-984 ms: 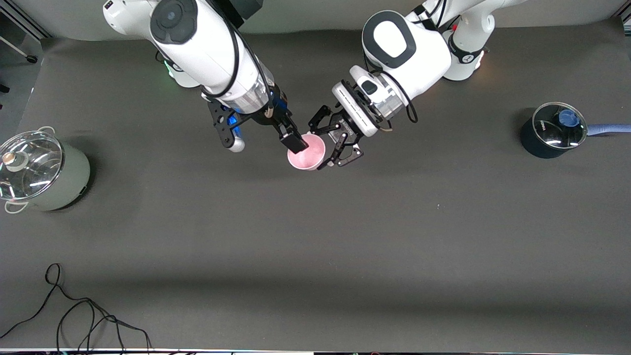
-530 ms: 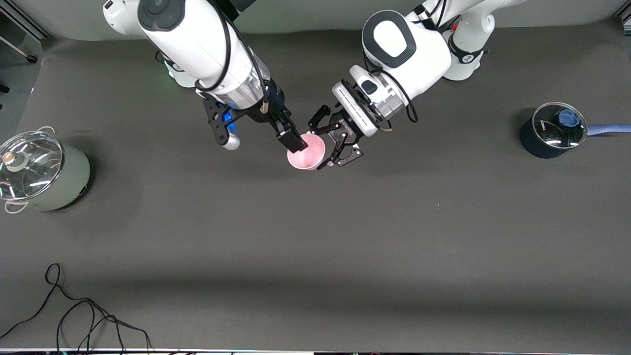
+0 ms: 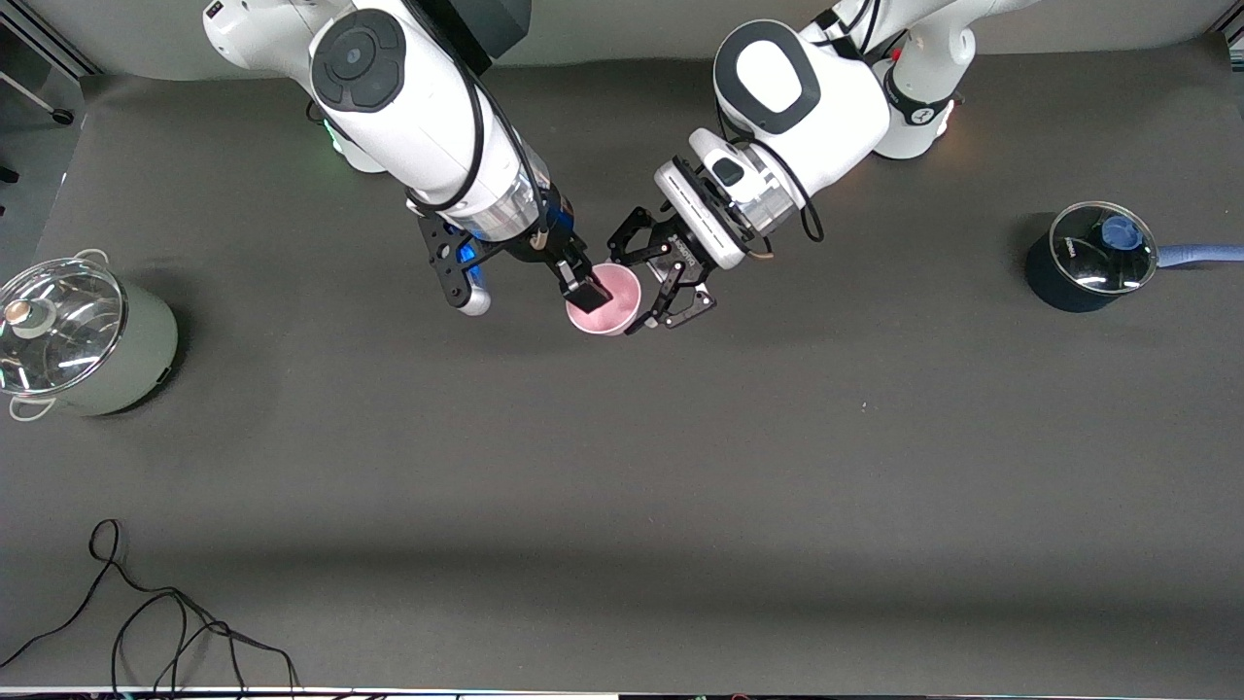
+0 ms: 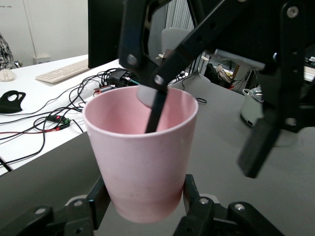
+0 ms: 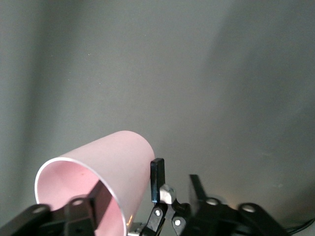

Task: Transfer pink cup from left to right arm
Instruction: 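Open the left gripper and pull the right gripper away with the cup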

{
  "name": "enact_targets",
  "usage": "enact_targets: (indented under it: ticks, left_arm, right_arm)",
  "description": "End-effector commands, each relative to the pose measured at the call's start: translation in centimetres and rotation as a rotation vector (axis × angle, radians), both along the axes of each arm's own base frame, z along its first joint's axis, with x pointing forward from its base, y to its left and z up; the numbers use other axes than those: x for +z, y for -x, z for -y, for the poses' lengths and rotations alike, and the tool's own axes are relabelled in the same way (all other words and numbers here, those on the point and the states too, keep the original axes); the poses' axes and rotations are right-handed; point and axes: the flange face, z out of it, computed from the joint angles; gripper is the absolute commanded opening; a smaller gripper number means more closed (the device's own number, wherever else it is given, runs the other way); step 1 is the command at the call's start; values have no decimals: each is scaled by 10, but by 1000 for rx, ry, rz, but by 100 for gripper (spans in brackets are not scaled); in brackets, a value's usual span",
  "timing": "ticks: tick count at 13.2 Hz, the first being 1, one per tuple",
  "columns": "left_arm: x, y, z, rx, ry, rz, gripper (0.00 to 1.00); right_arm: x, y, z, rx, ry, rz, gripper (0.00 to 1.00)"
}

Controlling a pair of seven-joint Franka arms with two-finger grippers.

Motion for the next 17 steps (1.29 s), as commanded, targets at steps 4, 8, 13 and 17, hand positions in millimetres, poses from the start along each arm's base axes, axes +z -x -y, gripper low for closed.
enact_targets:
  ticks: [4,8,13,17]
  left_arm:
    - [6,2,1,15,11,-6,38]
    - [5,2,1,14,10,-9,41]
    - [4,1,-1,18,11,-12,99]
    - [2,0,-2,20,9,-15,99]
  right_arm:
    - [6,-3,1,28,-11,15,0]
    - [7,-5,3,25,-11,18,0]
    - [39,-23,57,103,-2,20,0]
    - [64,-32,113,211,-2,17,0]
